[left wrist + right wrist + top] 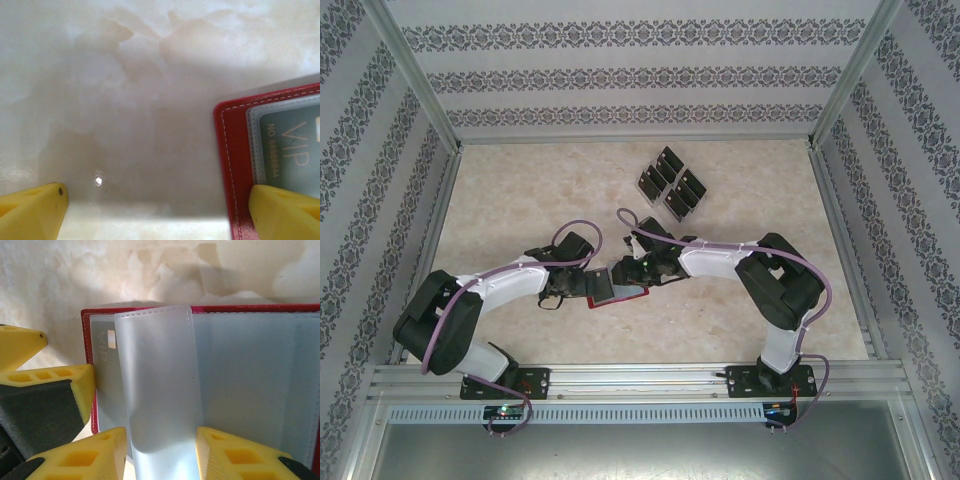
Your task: Put the credit cards into the card holder
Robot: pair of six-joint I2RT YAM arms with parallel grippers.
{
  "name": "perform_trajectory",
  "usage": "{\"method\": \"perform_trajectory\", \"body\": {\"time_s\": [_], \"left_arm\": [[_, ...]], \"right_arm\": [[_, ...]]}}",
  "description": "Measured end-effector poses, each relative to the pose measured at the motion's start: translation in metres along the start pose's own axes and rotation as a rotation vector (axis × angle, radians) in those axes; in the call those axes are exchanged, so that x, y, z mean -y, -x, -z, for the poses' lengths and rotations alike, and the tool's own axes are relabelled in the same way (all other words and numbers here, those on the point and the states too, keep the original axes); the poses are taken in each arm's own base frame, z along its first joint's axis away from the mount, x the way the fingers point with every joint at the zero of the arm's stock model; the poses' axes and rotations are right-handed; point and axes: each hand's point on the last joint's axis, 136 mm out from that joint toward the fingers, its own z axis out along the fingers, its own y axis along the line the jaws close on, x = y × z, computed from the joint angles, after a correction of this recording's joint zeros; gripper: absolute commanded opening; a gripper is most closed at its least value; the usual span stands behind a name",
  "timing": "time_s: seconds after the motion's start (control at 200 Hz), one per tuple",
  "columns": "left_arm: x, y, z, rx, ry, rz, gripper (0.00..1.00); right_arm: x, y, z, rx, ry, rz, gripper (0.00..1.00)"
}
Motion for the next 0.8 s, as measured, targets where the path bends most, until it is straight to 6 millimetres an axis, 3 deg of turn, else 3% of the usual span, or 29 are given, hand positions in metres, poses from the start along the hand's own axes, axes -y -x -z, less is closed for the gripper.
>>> {"method": "perform_trajectory", "body": {"time_s": [0.19,0.49,0.799], "left_arm": [[0.001,0.003,0.008,0.024,-0.019,0.021,0.94],[0.002,0.029,0.048,0.176,-0.092,0.111,0.94],[-0.011,0.030,0.046,0.181,-0.072,0.149,0.94]], "right_arm": [[-0.007,0.003,0.001,0.001,0.021,0.005,0.42],[-0.020,0.003,-0.001,-0.003,0.041,0.029,0.42],[-0.024,0.008,0.002,-0.004,0.028,0.032,0.42]]}}
